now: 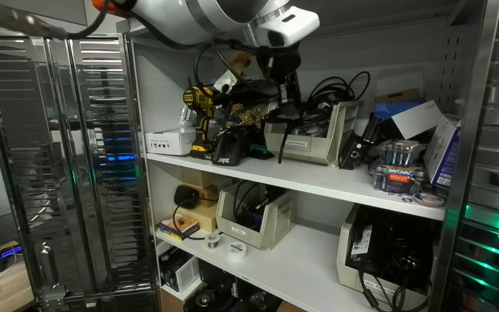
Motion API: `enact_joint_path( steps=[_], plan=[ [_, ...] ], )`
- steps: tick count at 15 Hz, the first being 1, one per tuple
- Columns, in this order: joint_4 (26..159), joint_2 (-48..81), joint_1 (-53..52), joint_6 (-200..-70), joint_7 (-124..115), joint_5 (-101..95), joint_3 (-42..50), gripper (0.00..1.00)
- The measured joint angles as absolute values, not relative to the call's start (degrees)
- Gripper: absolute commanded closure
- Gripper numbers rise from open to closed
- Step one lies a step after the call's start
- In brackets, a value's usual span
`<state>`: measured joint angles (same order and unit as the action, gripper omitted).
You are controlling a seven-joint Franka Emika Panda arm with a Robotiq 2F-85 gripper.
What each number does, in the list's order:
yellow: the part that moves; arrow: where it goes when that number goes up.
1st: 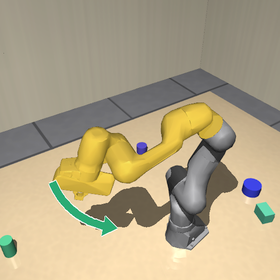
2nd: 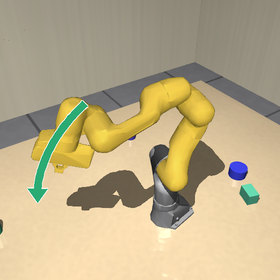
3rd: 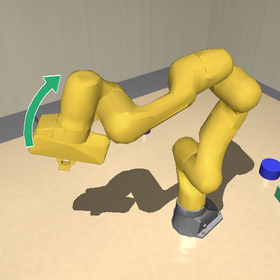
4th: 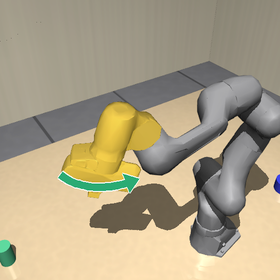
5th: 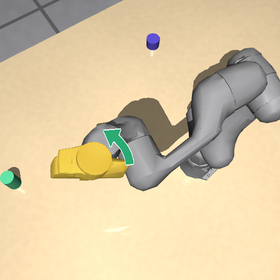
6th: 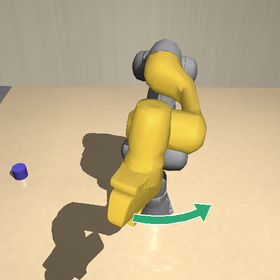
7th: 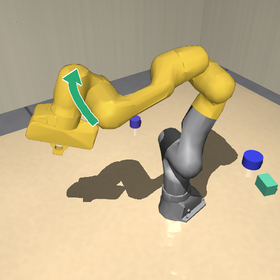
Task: Put the black cable in the gray box
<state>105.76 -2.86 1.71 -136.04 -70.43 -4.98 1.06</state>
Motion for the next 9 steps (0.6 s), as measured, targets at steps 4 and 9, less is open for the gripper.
enact_joint_path(
  steps=[4, 9],
  plan=[
    [99.42, 2.47, 1.48, -140.52, -70.44, -1.22, 0.97, 0.96],
    [92.98, 7.7, 1.43, -143.37, -70.44, -0.23, 1.05, 0.96]
  ],
)
